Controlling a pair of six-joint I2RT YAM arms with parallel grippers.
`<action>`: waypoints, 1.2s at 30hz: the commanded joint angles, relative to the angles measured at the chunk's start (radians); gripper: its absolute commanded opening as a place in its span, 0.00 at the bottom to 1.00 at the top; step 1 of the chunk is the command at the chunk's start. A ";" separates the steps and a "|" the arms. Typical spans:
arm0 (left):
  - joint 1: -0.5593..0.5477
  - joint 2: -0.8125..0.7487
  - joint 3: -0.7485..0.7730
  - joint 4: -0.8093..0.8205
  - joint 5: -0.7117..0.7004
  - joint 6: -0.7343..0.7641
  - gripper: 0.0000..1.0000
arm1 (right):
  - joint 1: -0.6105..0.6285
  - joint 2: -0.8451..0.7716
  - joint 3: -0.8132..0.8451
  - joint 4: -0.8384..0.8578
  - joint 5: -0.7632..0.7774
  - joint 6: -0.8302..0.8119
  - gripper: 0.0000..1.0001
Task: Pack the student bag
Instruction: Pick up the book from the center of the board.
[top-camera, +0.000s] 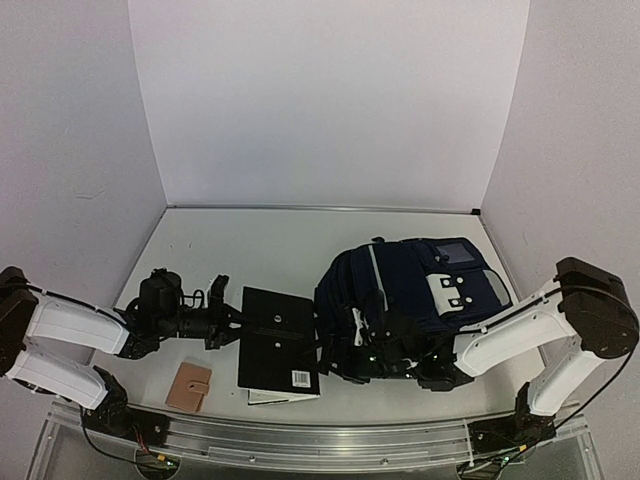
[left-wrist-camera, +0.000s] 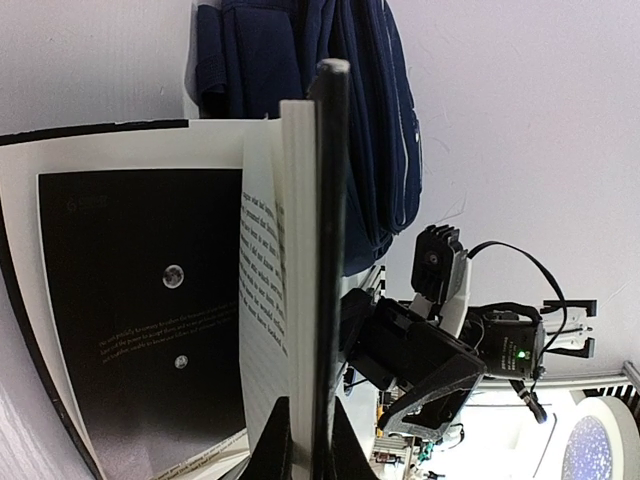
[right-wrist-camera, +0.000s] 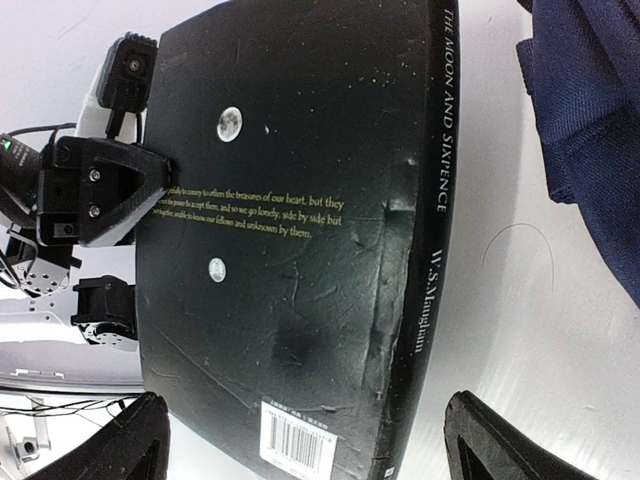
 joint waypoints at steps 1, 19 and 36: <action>-0.001 -0.034 0.009 0.124 0.055 -0.006 0.00 | -0.005 0.058 -0.005 0.120 -0.035 0.012 0.90; -0.001 -0.038 -0.008 0.187 0.074 -0.033 0.00 | -0.025 0.178 -0.008 0.439 -0.124 0.058 0.74; -0.001 0.011 -0.038 0.203 0.054 -0.038 0.00 | -0.026 0.129 -0.060 0.611 -0.094 0.106 0.13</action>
